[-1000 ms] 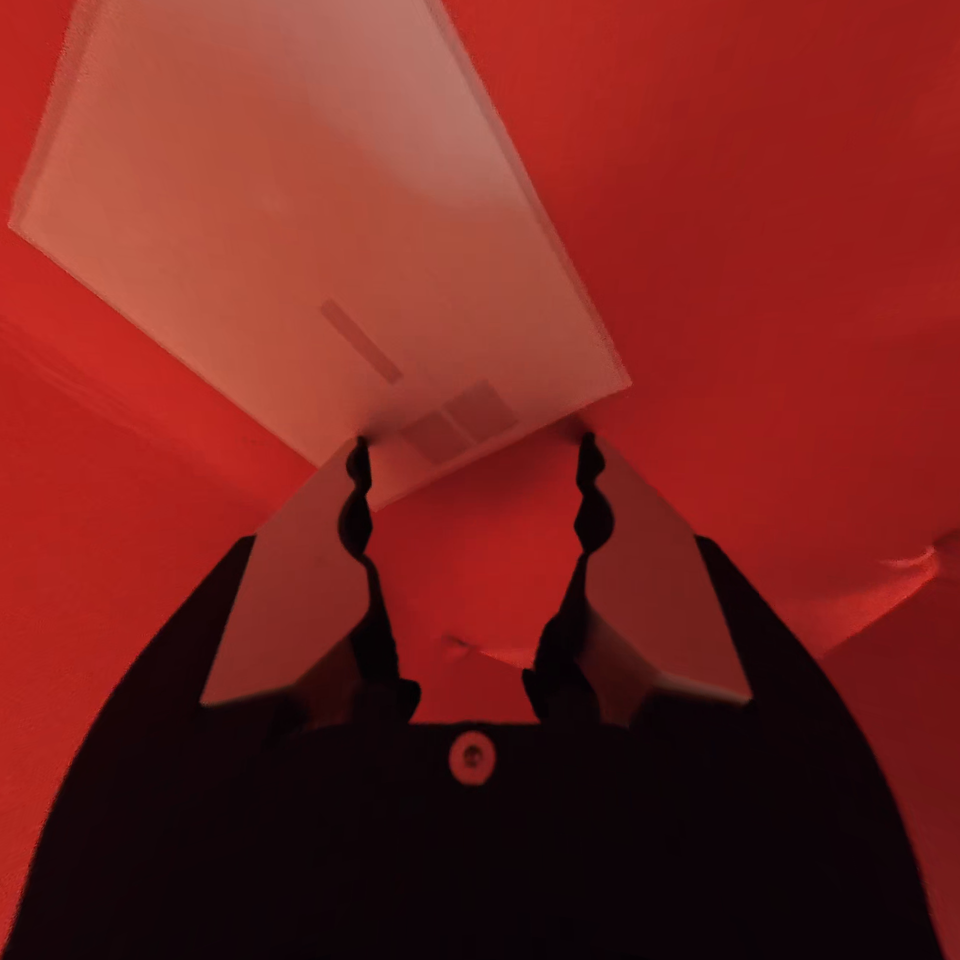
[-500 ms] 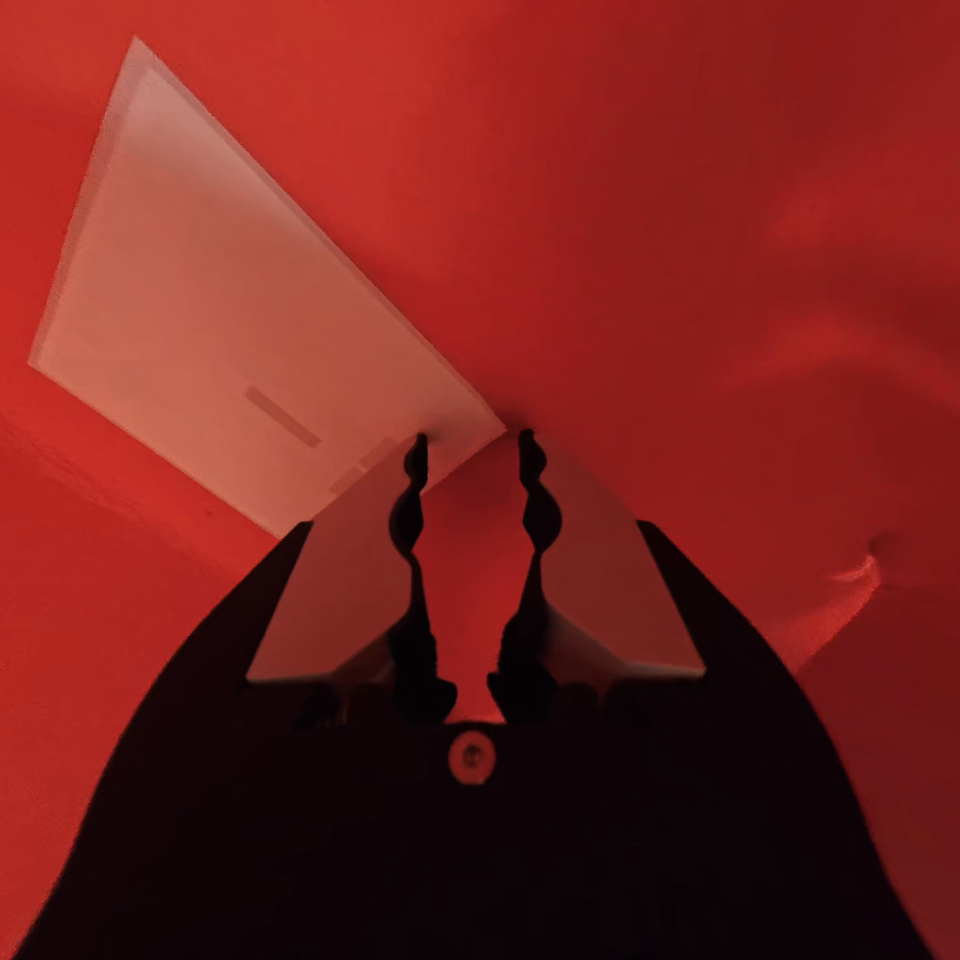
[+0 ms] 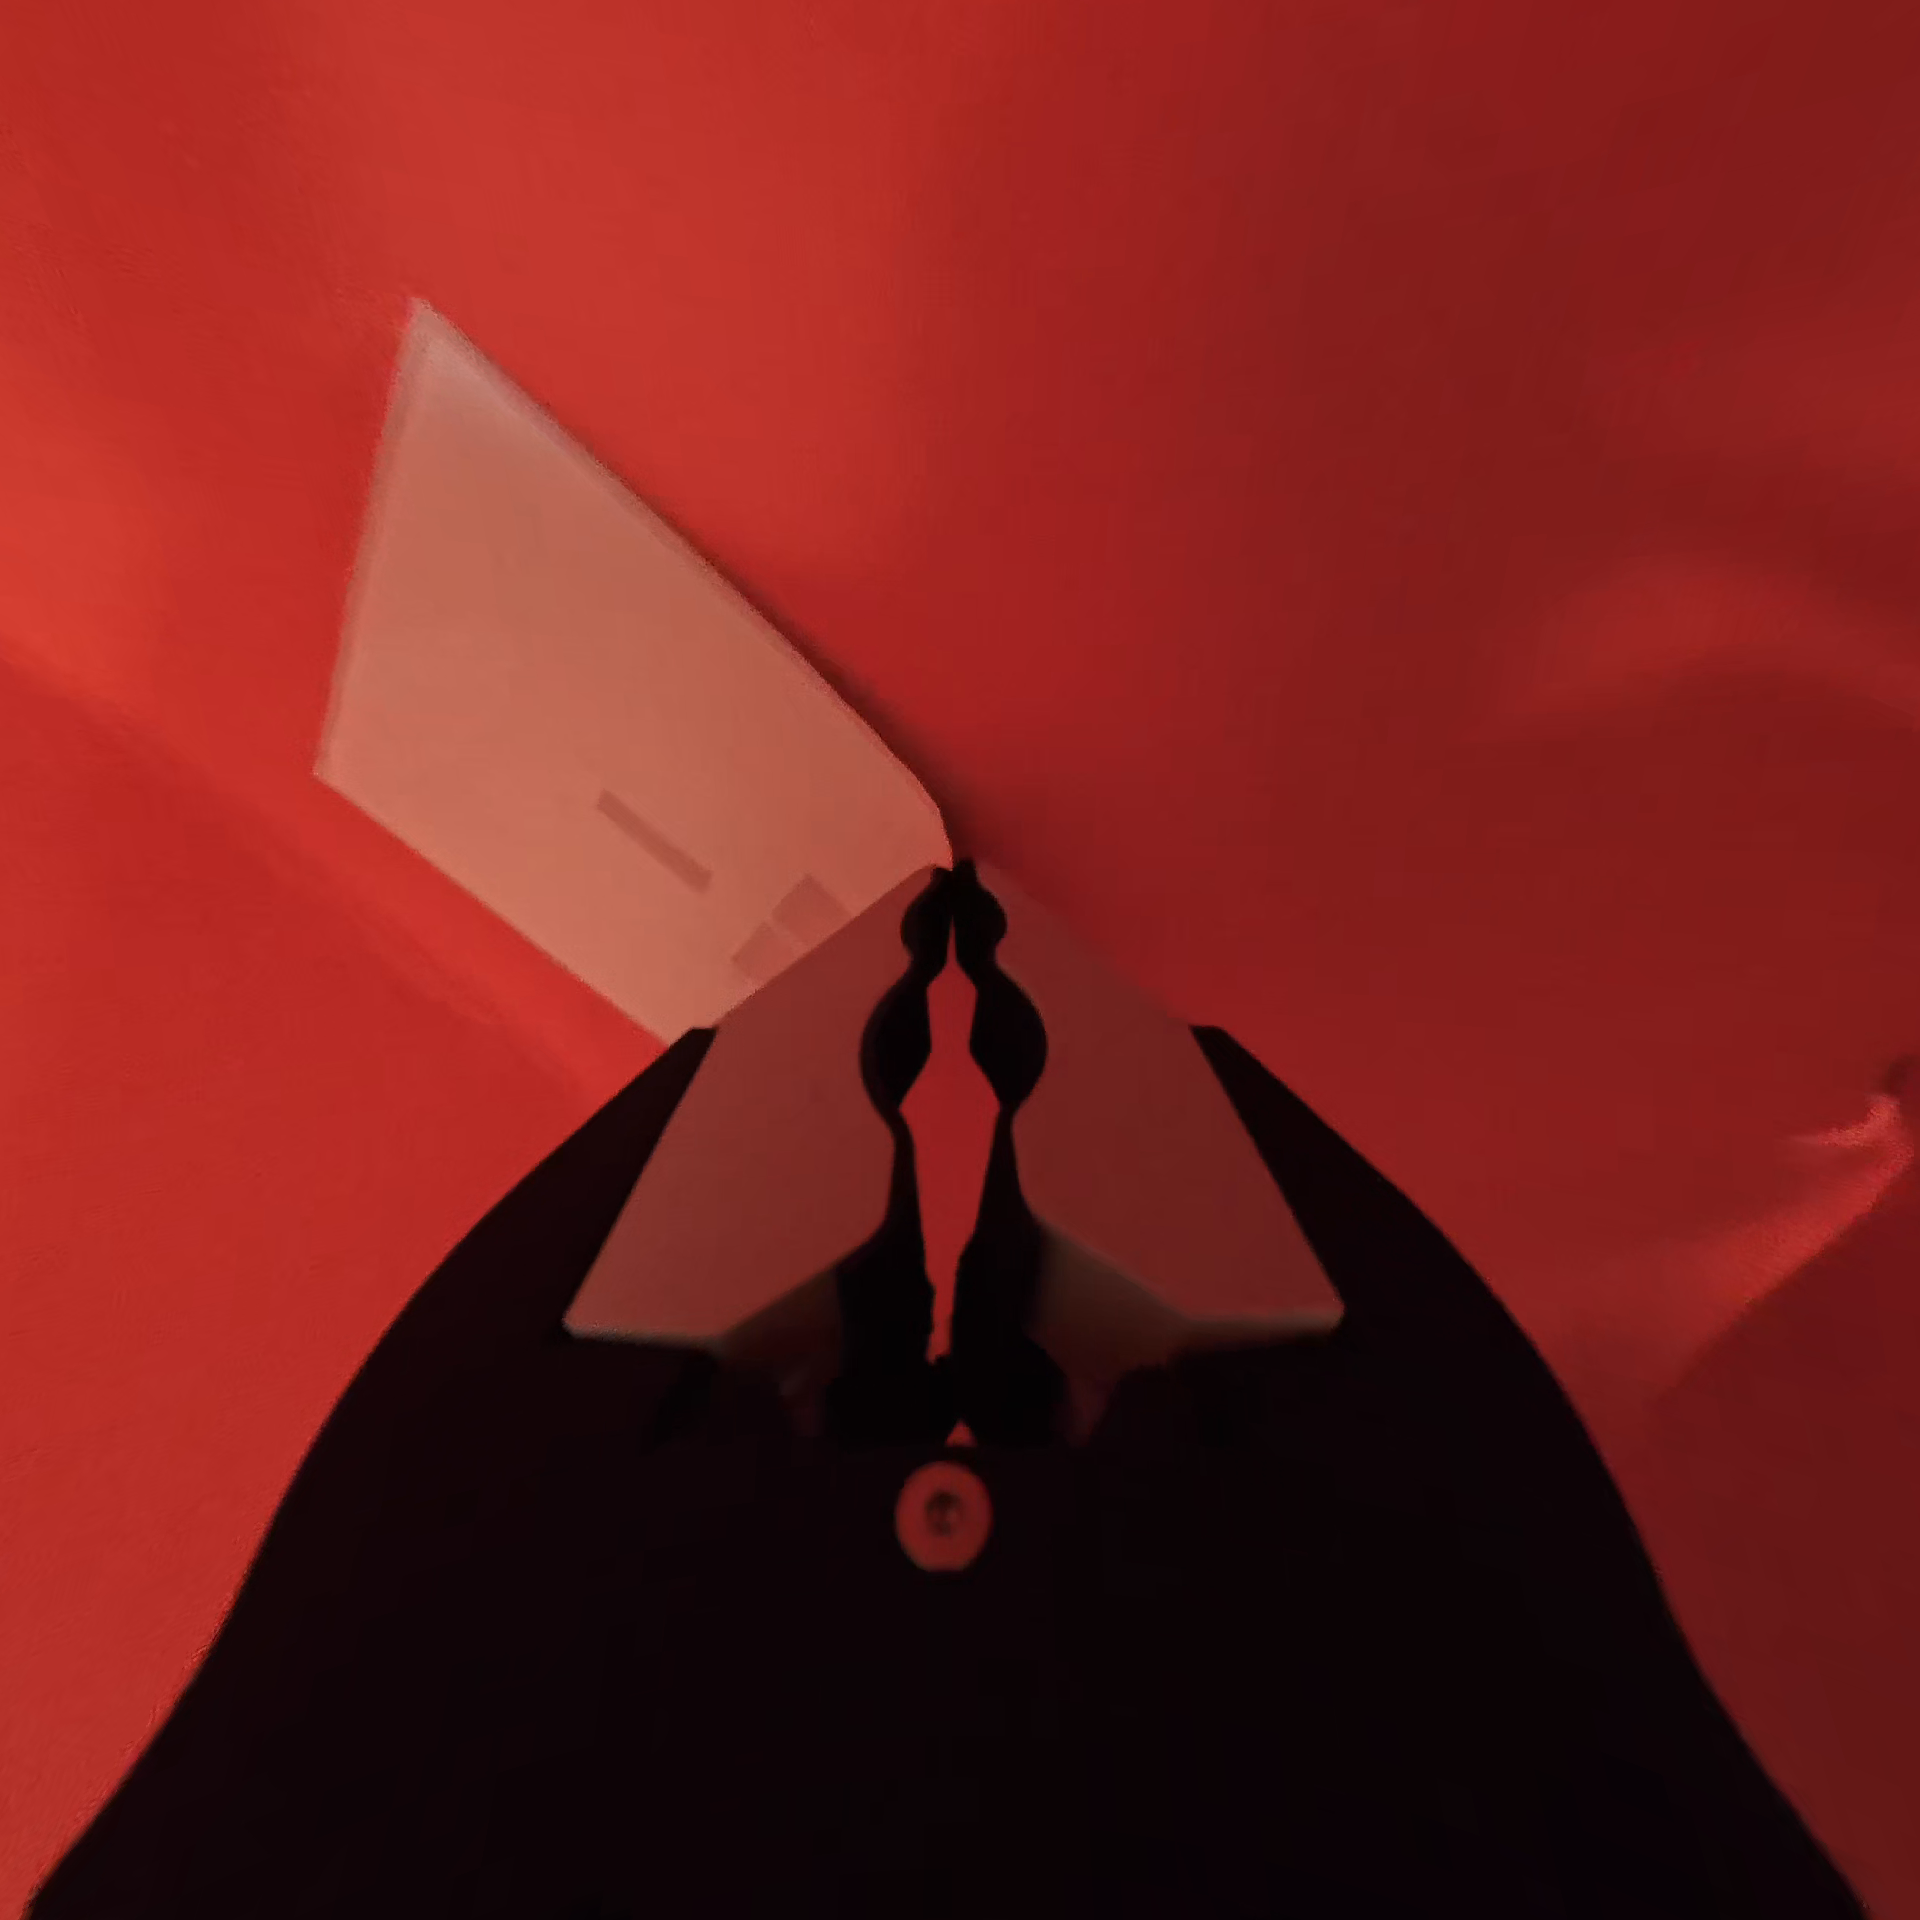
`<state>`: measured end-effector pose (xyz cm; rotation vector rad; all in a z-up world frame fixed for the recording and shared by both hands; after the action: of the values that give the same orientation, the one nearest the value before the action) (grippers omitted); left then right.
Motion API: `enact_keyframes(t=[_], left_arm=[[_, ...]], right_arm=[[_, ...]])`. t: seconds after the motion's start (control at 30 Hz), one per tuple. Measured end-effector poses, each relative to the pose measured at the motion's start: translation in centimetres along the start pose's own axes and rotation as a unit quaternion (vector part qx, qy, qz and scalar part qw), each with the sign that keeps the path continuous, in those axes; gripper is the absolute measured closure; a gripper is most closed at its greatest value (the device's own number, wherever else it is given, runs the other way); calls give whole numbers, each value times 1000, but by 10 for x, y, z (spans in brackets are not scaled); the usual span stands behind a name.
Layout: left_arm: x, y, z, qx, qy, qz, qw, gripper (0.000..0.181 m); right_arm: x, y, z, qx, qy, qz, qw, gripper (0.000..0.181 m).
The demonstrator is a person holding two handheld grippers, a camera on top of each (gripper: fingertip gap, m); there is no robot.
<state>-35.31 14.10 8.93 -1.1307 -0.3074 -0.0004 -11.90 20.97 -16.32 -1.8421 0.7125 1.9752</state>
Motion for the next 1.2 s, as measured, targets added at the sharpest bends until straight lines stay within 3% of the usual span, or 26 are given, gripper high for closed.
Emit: enact_keyframes(t=[0.1, 0.27, 0.43, 0.53, 0.6, 0.67, 0.8, 0.9, 0.97, 1.1, 1.2], left_arm=[[-2, 0, -4, 7, 21, 2, 1000, 169], [-9, -3, -6, 15, 41, 2, 999, 156], [-24, -16, -23, -4, 95, -25, 995, 128], [-30, -18, -34, -11, 81, -33, 996, 128], [-27, -18, -53, 6, 109, -21, 994, 130], [-31, -11, -71, 28, 132, 17, 991, 148], [-41, -10, -81, 13, 110, 26, 993, 150], [-46, -11, -82, -5, 97, 19, 995, 150], [-46, -11, -84, 0, 95, 29, 995, 150], [-43, -9, -87, 19, 105, 57, 993, 150], [-40, -8, -85, 16, 107, 64, 992, 150]], right_arm=[[-40, 20, 21, -73, -22, -43, 996, 181], [-141, 42, 61, -172, -90, -133, 972, 181], [-240, 46, 87, -204, -153, -174, 951, 181], [-282, 48, 97, -215, -175, -163, 947, 181], [-310, 46, 105, -224, -190, -160, 942, 181], [-346, 40, 116, -230, -218, -164, 934, 181], [-408, 0, 146, -234, -247, -222, 914, 181], [-415, -52, 175, -227, -230, -272, 907, 181], [-397, -92, 198, -239, -201, -317, 896, 181], [-309, -150, 246, -273, -159, -329, 890, 181], [-253, -178, 270, -329, -131, -391, 849, 181]])
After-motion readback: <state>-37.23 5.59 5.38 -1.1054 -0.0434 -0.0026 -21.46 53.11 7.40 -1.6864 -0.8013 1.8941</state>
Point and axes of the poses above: each gripper's, where its closed fingertips meet, x out along the fingers, z out of its top, y = z × x across the jaws, the point moved 2 cm from there along -x, back along the fingers, and after that the axes turned 11 degrees about -x, right-handed, at the moved point
